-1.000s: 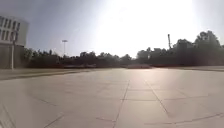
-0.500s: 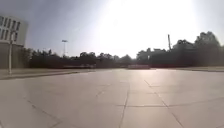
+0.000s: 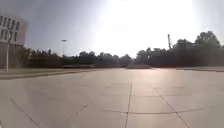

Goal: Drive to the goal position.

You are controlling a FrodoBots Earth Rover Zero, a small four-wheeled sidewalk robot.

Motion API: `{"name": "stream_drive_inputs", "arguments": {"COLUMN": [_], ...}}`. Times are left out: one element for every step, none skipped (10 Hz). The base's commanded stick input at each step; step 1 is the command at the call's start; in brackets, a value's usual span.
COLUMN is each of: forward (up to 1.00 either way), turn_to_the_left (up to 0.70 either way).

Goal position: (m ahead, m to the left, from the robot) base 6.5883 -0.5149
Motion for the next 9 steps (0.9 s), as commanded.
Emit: {"name": "stream_drive_inputs", "arguments": {"forward": [0.34,0.32,0.22,0.16,0.16,0.15,0.15,0.10,0.10], "turn_to_the_left": [0.00,0.00,0.00,0.00,0.00,0.00,0.00,0.00,0.00]}}
